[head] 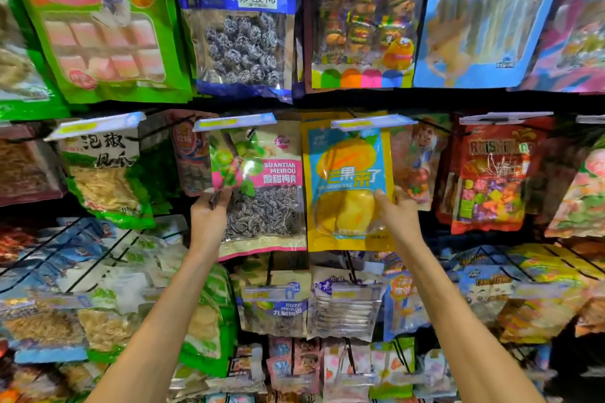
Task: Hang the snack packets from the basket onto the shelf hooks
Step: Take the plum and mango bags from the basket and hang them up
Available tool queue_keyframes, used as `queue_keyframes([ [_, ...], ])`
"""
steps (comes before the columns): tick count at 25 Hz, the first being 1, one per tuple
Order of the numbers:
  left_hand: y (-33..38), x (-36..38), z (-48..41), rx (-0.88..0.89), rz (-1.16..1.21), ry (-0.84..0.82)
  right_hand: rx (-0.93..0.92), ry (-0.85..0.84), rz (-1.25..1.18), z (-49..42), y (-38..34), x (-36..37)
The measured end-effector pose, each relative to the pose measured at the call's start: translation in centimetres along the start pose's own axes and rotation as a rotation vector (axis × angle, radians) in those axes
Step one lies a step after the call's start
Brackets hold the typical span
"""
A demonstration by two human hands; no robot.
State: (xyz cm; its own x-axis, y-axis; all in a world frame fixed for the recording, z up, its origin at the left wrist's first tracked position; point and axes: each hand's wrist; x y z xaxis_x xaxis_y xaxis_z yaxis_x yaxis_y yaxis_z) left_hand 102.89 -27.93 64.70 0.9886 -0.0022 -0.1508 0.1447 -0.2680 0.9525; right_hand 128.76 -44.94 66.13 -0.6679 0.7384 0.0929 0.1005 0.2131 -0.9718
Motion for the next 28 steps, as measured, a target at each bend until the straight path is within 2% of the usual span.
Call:
queue_keyframes([
  [5, -0.5, 1.2, -1.1, 0.001, -0.119, -0.021, 0.019, -0.058, 0.114, -2.1, 1.0, 0.9],
  [9, -0.3, 1.5, -1.3, -0.023, -0.334, -0.029, 0.07, -0.117, 0.185, -3.1, 1.8, 1.2],
  [14, 0.1, 1.0, -0.7, -0.051, -0.365, -0.091, 0.097, -0.152, 0.342, -3.8, 1.7, 0.6],
  [16, 0.9, 0.6, -0.4, -0.039, -0.506, -0.132, 0.101, -0.157, 0.441, -3.9, 1.2, 0.6],
  [21, 1.6, -1.9, -0.3, 0.142, -1.02, -0.229, 0.152, -0.334, 0.796, -5.9, 3.1, 0.3],
  [24, 2.1, -3.8, 0.8, 0.228, -1.279, -0.247, 0.18, -0.271, 1.124, -2.2, 0.1, 0.9],
  [26, 2.4, -5.3, 1.5, 0.299, -1.363, -0.23, 0.088, -0.176, 1.357, 0.6, -2.1, 1.5],
  [28, 3.1, -7.2, 2.4, 0.311, -1.433, -0.288, 0.005, -0.137, 1.502, 2.3, -3.2, 2.3],
])
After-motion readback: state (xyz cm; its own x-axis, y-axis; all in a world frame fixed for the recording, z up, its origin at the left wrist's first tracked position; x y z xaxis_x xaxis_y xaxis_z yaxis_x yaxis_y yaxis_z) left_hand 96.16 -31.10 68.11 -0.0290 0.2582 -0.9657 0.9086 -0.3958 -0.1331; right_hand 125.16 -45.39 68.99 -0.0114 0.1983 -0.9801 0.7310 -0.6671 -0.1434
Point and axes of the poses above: each hand's wrist, its own z-axis away from the middle knuckle, its own x-axis out of the palm, y = z × x, and after that the axes turned 11 degrees about -z, right-handed
